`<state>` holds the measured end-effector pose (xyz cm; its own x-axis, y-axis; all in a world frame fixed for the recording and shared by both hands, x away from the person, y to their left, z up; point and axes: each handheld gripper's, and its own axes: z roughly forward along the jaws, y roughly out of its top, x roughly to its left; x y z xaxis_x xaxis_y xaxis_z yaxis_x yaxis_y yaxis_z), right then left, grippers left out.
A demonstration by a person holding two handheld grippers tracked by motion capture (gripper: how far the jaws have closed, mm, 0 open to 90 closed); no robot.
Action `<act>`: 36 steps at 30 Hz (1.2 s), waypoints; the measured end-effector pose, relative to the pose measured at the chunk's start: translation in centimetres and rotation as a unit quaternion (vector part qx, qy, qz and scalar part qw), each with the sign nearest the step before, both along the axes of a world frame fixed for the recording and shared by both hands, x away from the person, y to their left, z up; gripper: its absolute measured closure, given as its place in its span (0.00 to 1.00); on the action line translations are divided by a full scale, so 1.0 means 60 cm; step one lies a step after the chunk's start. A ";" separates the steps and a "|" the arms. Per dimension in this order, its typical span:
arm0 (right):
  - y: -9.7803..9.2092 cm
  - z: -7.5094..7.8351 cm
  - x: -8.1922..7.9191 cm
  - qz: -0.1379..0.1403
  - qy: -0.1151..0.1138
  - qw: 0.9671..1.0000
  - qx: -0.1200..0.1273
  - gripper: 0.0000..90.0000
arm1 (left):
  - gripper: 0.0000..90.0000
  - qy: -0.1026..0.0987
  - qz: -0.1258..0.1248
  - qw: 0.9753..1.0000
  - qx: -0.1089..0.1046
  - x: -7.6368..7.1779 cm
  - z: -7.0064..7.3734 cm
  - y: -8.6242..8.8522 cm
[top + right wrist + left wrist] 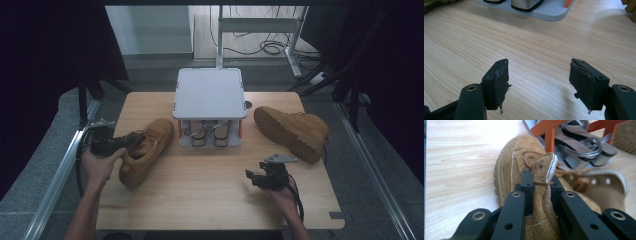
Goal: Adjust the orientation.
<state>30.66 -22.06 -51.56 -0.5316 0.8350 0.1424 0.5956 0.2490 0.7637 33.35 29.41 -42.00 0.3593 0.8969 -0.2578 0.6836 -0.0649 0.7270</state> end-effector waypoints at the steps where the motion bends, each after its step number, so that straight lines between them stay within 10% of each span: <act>1: 0.000 0.000 0.000 0.000 0.000 1.000 -0.001 0.36 | 0.89 -0.002 -0.002 1.000 -0.004 -0.006 0.002 0.004; 17: 0.000 0.001 -0.001 0.001 0.001 1.000 -0.001 0.36 | 0.89 -0.010 -0.078 0.996 -0.034 -0.087 0.037 0.005; 36: 0.000 0.001 -0.001 0.000 0.000 1.000 -0.003 0.36 | 0.81 0.038 -0.091 0.994 -0.045 -0.090 -0.032 0.035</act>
<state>30.63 -22.04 -51.49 -0.5312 0.8361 0.1369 0.5960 0.2540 0.7617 27.93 31.54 -43.92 0.4894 0.7910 -0.3672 0.7201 -0.1292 0.6817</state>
